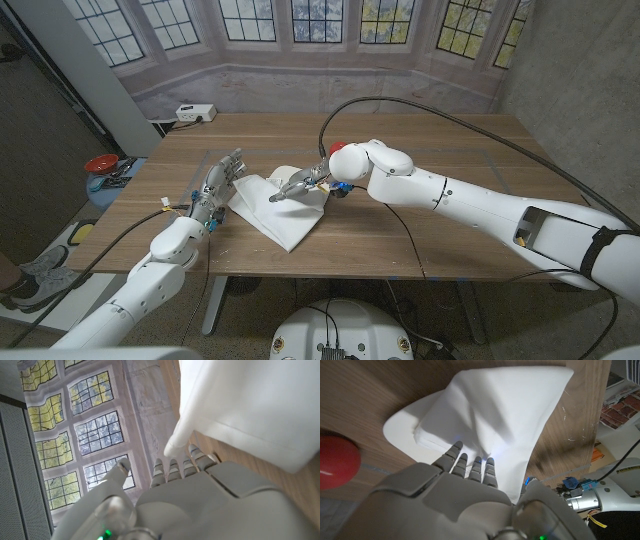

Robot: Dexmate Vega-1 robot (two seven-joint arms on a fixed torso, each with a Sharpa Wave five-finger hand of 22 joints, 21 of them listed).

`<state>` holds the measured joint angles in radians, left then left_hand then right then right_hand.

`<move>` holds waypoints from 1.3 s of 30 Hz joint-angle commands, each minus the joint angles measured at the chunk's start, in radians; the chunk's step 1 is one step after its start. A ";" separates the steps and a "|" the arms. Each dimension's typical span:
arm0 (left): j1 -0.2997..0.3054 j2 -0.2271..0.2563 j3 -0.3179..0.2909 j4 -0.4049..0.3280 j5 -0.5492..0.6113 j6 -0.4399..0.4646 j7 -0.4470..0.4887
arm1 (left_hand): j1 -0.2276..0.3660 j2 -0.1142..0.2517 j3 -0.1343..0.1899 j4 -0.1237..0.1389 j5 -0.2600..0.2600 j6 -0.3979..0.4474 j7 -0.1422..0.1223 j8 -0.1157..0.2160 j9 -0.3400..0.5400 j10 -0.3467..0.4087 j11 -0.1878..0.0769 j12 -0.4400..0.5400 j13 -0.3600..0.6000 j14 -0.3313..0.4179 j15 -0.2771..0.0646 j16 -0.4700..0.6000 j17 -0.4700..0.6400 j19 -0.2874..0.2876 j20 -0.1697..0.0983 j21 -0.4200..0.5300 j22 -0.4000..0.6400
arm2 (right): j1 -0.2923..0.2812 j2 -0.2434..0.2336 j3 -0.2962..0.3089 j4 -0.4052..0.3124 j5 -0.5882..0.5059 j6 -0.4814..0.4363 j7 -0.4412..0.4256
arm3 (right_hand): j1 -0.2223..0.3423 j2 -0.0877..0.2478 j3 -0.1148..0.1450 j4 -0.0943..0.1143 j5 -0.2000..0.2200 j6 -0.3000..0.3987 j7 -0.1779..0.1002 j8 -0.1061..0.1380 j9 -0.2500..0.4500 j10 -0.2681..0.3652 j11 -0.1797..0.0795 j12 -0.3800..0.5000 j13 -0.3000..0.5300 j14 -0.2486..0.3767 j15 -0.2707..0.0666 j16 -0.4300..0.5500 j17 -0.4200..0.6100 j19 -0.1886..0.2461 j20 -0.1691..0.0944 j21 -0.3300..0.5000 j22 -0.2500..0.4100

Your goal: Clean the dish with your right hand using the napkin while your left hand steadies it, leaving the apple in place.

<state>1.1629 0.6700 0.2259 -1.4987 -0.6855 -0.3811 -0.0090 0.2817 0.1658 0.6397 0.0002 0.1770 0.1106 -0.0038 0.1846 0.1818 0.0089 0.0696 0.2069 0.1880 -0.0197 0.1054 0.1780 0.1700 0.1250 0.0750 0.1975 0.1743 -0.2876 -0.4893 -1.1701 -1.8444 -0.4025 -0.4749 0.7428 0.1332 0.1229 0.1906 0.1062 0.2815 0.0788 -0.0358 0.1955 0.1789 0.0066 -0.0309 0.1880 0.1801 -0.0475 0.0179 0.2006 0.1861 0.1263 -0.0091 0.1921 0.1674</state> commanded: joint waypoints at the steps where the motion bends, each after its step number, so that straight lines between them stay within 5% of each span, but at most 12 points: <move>1: -0.017 -0.004 0.007 0.015 -0.002 0.004 -0.011 | -0.006 -0.003 0.004 0.004 -0.003 -0.001 0.000 0.000 0.003 -0.004 0.003 0.002 0.005 0.003 0.001 0.001 0.003 0.003 0.004 0.001 0.002 | -0.006 -0.006 0.009 -0.018 0.005 -0.008 -0.014 | 0.012 0.003 0.003 -0.003 0.005 0.003 -0.005 0.001 0.003 0.002 -0.006 0.005 0.002 0.002 -0.003 0.001 0.002 -0.001 -0.006 0.000 0.000; 39: -0.055 0.010 0.018 0.011 -0.021 0.024 -0.066 | -0.006 -0.003 0.009 0.000 -0.002 -0.004 -0.001 0.000 0.003 -0.005 0.001 0.001 0.005 0.002 0.001 0.000 0.001 0.003 0.003 0.000 0.002 | -0.115 -0.049 0.102 -0.116 -0.018 -0.036 -0.216 | 0.042 -0.007 0.023 -0.033 -0.001 0.069 0.001 0.009 0.004 0.110 0.006 0.022 0.004 0.096 -0.033 0.016 0.000 0.107 -0.011 0.019 0.000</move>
<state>1.1184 0.6758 0.2388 -1.4922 -0.6989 -0.3605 -0.0499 0.2817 0.1658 0.6398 0.0001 0.1770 0.1106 -0.0038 0.1846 0.1818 0.0089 0.0696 0.2069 0.1880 -0.0197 0.1053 0.1780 0.1675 0.1250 0.0750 0.1975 0.1743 -0.3696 -0.5332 -1.0910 -1.9419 -0.4133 -0.5008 0.5894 0.1641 0.1158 0.2093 0.0810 0.2815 0.1345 -0.0341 0.2004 0.1789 0.1071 -0.0272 0.2074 0.1802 0.0332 -0.0128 0.2123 0.1863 0.2157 -0.0195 0.2041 0.1675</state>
